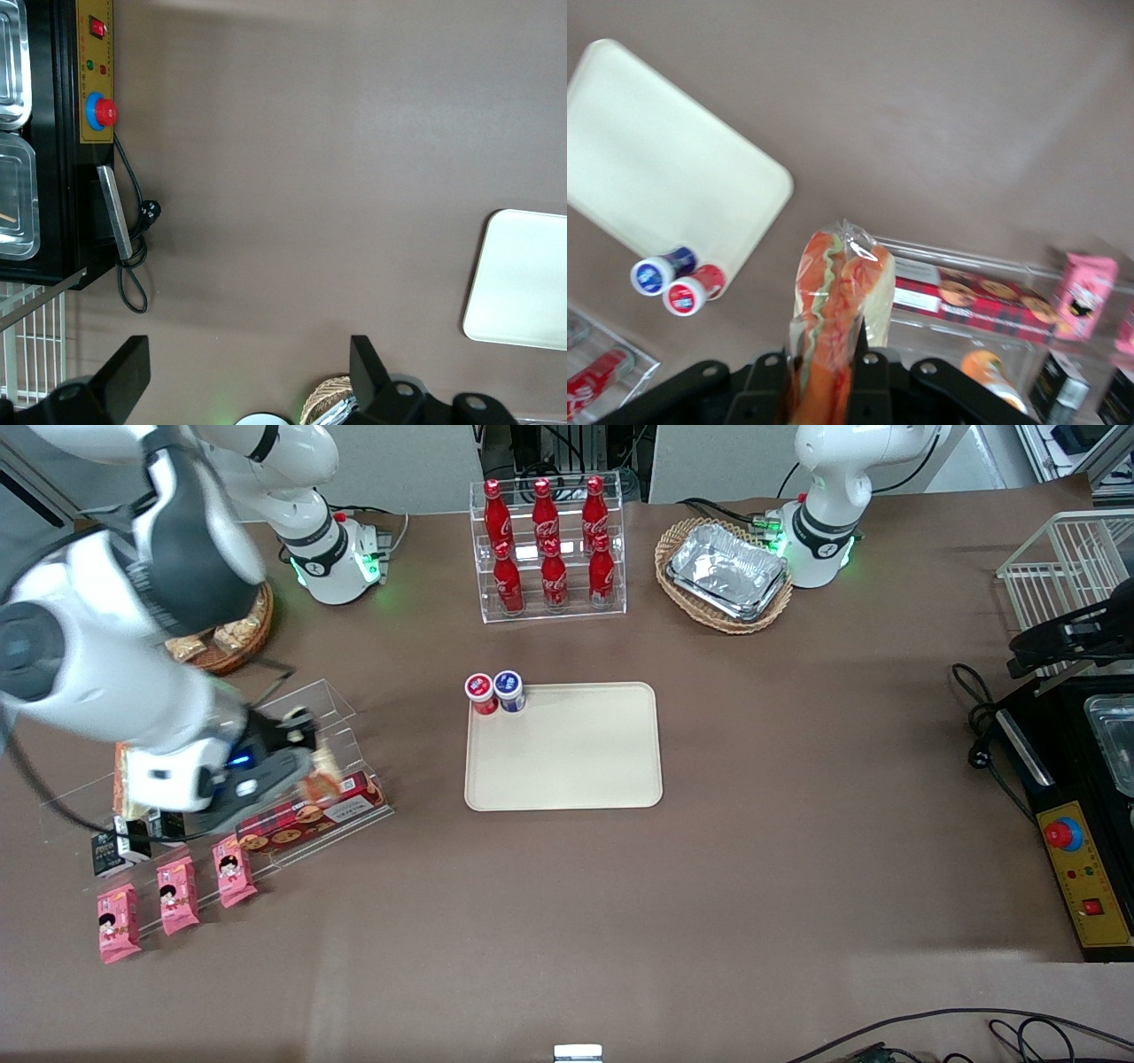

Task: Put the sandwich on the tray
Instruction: 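Carry the sandwich over the cream tray with the right gripper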

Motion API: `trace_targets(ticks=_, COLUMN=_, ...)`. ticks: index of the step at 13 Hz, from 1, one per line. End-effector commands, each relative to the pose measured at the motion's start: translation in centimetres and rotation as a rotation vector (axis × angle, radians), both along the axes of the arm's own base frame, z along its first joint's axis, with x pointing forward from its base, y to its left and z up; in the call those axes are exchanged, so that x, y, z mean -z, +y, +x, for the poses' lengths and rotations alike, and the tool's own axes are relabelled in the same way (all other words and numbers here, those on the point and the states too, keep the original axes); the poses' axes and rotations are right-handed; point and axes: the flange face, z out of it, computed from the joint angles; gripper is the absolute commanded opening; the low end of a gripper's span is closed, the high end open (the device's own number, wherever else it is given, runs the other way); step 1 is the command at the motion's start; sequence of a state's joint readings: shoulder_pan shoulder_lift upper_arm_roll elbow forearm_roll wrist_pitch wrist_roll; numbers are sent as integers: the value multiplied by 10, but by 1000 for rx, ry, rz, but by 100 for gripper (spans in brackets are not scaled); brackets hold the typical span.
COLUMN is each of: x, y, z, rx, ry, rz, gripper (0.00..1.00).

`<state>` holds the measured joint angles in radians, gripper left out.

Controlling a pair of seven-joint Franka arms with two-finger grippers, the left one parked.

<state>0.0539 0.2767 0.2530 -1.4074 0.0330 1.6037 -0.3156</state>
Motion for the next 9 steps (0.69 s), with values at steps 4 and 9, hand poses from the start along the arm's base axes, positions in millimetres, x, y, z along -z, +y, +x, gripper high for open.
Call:
trace_targets(ticks=4, x=38, y=132, z=-36, rx=-339, ry=24, rz=24, gripper=22)
trace_targets(ticks=9, x=82, y=195, z=-47, rx=-658, ry=-13, rz=66, gripper=22)
